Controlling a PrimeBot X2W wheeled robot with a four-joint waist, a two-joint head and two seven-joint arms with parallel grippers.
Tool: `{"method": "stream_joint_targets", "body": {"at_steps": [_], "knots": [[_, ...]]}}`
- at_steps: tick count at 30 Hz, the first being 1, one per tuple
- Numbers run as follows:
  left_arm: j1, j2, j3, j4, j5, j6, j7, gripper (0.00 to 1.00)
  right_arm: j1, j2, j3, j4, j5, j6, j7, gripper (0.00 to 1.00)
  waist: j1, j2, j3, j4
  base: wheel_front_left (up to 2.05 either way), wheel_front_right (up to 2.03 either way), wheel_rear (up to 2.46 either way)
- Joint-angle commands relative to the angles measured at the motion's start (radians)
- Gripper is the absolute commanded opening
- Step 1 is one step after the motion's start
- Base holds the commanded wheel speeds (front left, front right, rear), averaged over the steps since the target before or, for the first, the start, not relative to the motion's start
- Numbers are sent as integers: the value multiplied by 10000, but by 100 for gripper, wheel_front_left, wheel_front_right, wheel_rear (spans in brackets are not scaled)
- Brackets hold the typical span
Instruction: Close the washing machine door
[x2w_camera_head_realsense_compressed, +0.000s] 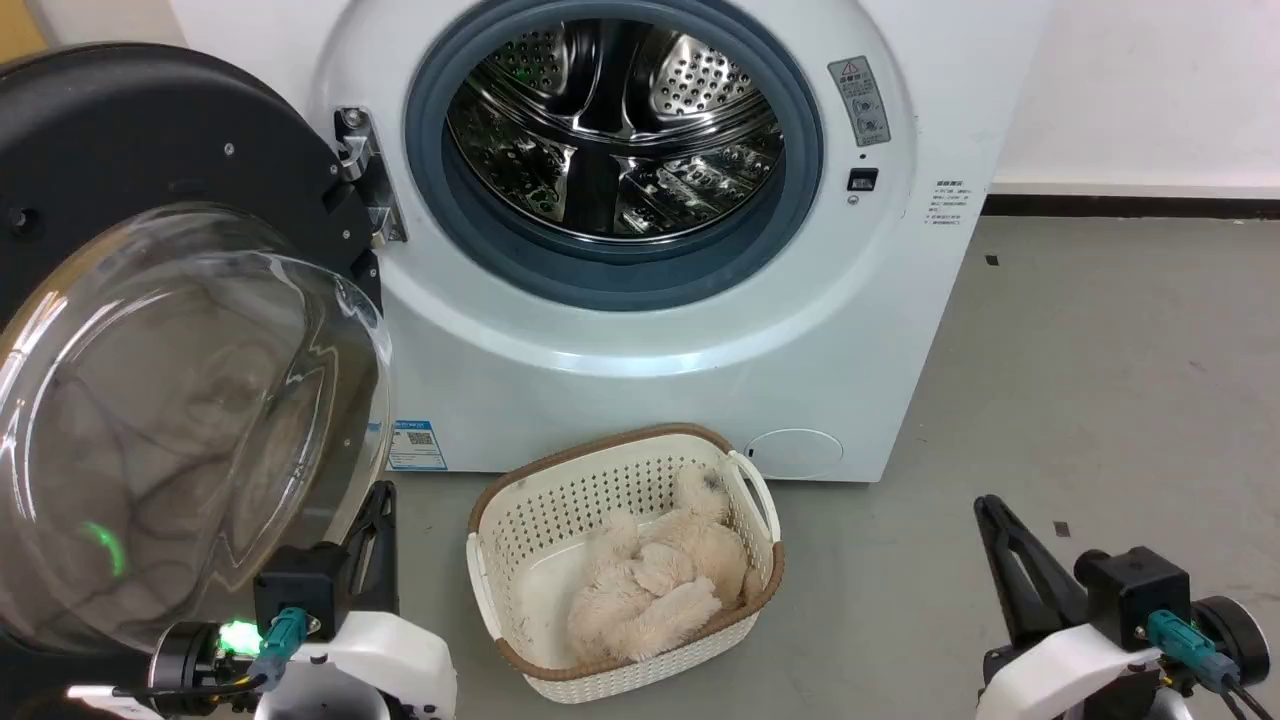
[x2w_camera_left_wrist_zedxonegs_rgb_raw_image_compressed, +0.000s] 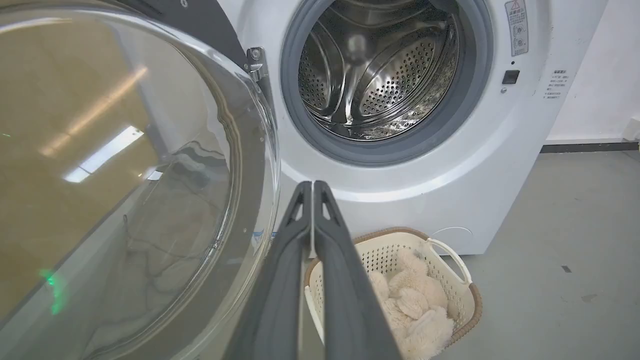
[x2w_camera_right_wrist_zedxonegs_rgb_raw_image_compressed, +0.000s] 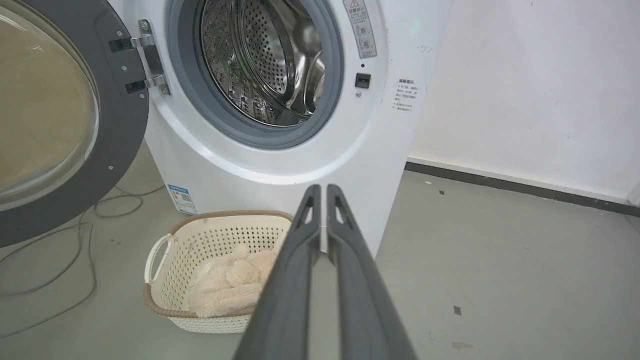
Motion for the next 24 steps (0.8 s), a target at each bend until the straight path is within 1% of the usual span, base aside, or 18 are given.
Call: {"method": "stream_joint_targets", "body": {"at_steps": [1, 15, 24], "knots": [[1, 0, -4, 2, -1, 1, -3, 100, 0, 0, -1, 2, 5, 0, -3, 100, 0, 0, 0, 0, 0, 0, 0], [45, 0, -69, 25, -167, 117, -233, 100, 6, 4, -95, 24, 308, 1, -232, 100, 0, 0, 8, 13, 0, 0, 0], [91, -1, -94, 43, -317, 178, -421, 100, 32, 7, -122, 40, 512, 1, -420, 100, 0, 0, -16, 162, 0, 0, 0]]}}
